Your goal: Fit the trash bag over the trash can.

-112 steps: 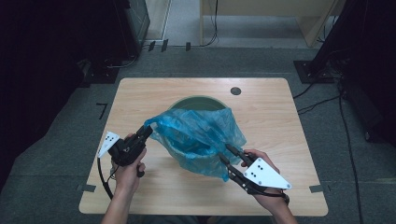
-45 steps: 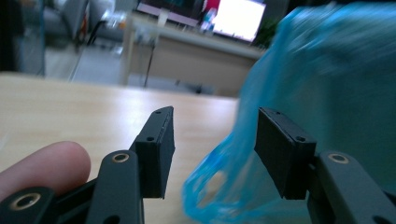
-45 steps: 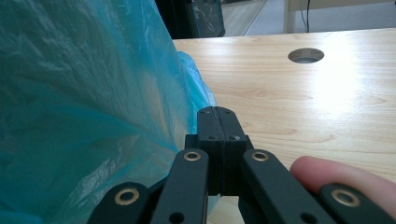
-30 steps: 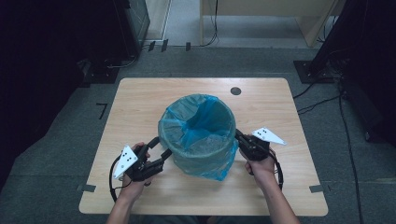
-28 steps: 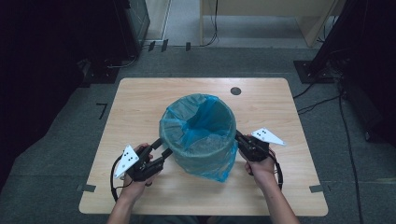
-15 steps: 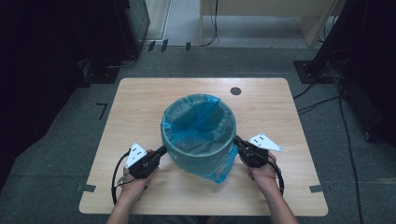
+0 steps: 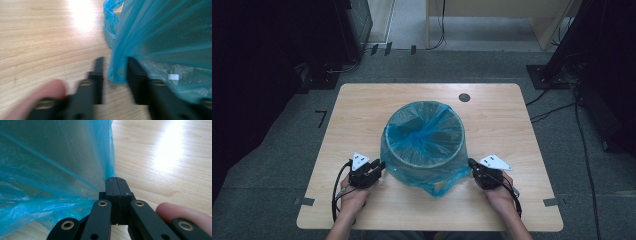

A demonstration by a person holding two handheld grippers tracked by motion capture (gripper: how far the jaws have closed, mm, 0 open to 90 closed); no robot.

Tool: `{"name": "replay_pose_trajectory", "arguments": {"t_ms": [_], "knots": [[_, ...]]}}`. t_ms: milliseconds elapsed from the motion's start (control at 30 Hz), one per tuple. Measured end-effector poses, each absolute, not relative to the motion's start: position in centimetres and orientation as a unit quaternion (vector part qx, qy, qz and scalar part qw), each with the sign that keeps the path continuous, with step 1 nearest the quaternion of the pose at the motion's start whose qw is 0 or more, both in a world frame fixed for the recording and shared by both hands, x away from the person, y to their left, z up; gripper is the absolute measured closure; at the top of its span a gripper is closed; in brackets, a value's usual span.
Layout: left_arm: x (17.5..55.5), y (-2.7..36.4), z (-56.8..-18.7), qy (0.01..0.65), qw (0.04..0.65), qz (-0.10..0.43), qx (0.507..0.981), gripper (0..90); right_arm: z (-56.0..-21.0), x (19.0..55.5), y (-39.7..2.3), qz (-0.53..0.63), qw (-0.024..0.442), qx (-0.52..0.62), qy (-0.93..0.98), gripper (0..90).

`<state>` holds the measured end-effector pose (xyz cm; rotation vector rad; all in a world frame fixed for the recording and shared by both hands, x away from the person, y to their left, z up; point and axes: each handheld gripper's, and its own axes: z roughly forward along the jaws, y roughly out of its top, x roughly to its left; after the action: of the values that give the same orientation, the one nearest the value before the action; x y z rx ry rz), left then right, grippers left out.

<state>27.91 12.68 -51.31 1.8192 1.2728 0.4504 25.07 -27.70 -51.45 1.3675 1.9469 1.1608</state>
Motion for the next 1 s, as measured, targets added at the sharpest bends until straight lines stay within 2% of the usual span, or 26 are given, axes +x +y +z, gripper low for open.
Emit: {"name": "replay_pose_trajectory", "arguments": {"t_ms": [67, 100, 167, 267, 367, 467, 533, 633, 900, 967, 1000], "knots": [[27.7, 12.9, -51.1, 0.501, 0.439, 0.174, 0.725, 46.4, -51.2, 24.8, -27.8, 0.430, 0.259, 0.495, 0.709, 65.5], [27.5, 13.1, -50.9, 0.491, 0.452, 0.171, 0.725, 41.5, -51.1, 24.6, -27.9, 0.435, 0.268, 0.486, 0.709, 59.4], [27.1, 13.2, -50.5, 0.480, 0.461, 0.169, 0.727, 37.3, -50.6, 24.4, -28.2, 0.453, 0.265, 0.474, 0.707, 53.8], [26.6, 13.6, -50.1, 0.475, 0.458, 0.183, 0.729, 35.3, -49.9, 24.0, -28.6, 0.468, 0.258, 0.461, 0.709, 50.7], [26.3, 14.4, -49.9, 0.478, 0.461, 0.194, 0.722, 34.2, -49.0, 23.6, -29.1, 0.485, 0.254, 0.441, 0.711, 51.2], [26.1, 15.0, -49.7, 0.481, 0.476, 0.191, 0.711, 34.8, -47.9, 23.4, -29.5, 0.501, 0.252, 0.423, 0.712, 62.2], [26.1, 15.1, -49.6, 0.478, 0.480, 0.195, 0.709, 38.9, -47.0, 23.3, -29.7, 0.509, 0.258, 0.415, 0.709, 70.5], [26.1, 14.8, -49.4, 0.468, 0.485, 0.204, 0.710, 44.4, -45.7, 23.5, -29.7, 0.523, 0.264, 0.409, 0.700, 77.5], [27.1, 13.7, -48.3, 0.463, 0.510, 0.221, 0.690, 43.7, -43.1, 24.0, -29.1, 0.542, 0.283, 0.393, 0.687, 80.1], [27.3, 13.3, -48.4, 0.456, 0.509, 0.217, 0.697, 48.6, -42.9, 24.1, -28.8, 0.543, 0.282, 0.392, 0.687, 80.1], [27.3, 13.0, -48.5, 0.450, 0.510, 0.211, 0.702, 55.6, -42.9, 24.2, -28.7, 0.543, 0.281, 0.392, 0.687, 80.1]]}}
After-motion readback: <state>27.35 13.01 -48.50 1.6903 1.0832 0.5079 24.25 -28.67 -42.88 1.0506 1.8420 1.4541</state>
